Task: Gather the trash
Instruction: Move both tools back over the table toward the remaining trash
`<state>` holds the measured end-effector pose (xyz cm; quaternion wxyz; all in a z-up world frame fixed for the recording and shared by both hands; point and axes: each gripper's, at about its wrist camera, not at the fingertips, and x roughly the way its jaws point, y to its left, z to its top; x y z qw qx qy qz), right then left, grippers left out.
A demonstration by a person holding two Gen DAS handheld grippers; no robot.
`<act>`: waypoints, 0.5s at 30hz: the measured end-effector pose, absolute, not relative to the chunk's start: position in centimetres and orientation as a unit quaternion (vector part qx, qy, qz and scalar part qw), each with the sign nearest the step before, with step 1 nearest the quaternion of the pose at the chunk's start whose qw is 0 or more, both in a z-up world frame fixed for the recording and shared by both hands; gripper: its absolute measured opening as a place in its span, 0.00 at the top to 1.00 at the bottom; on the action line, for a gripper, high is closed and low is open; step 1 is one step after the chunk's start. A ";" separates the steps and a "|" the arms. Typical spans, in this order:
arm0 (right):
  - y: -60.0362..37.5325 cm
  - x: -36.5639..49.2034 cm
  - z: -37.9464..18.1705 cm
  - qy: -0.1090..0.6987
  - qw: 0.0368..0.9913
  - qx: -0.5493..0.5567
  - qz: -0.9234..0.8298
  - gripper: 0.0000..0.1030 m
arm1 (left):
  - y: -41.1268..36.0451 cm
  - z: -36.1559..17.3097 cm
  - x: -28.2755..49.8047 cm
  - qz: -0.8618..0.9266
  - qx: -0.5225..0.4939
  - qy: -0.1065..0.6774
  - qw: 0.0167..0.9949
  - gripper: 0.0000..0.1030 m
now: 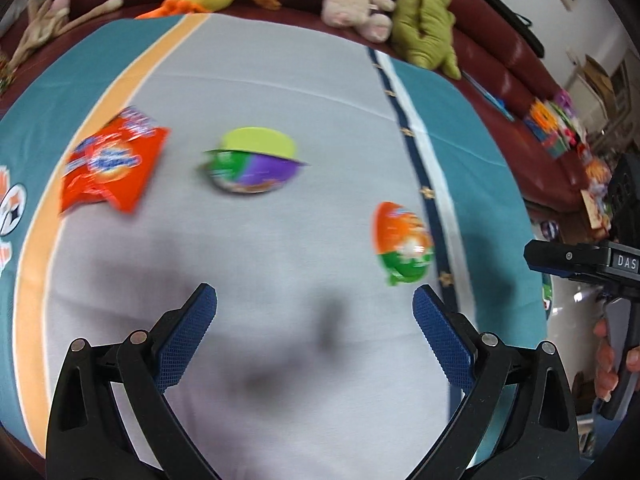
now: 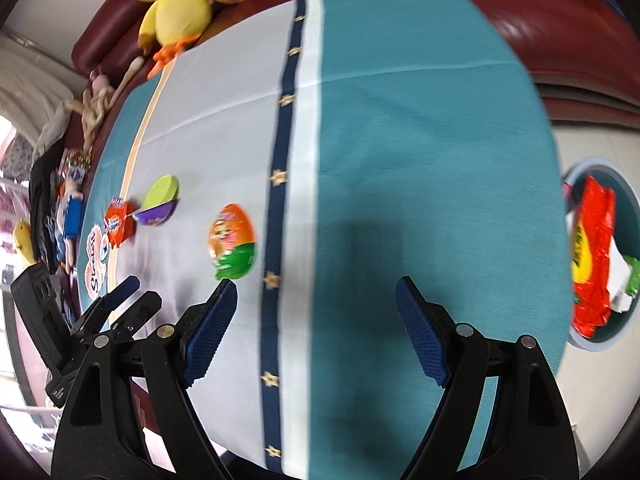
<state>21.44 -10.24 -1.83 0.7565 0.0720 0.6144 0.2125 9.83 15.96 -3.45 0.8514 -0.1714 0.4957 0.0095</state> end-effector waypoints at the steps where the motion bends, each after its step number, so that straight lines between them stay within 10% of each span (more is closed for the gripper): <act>1: -9.5 21.5 -1.9 0.616 0.755 0.068 0.215 0.25 | 16.7 -3.5 9.6 0.013 -0.177 0.494 0.851 0.04; 8: -3.9 21.5 -2.8 0.607 0.759 0.017 0.235 0.25 | 19.8 -4.3 8.5 0.030 -0.200 0.493 0.846 0.04; 15: 0.3 21.6 -4.5 0.607 0.755 -0.027 0.247 0.49 | 21.5 -4.3 7.6 0.039 -0.200 0.494 0.845 0.04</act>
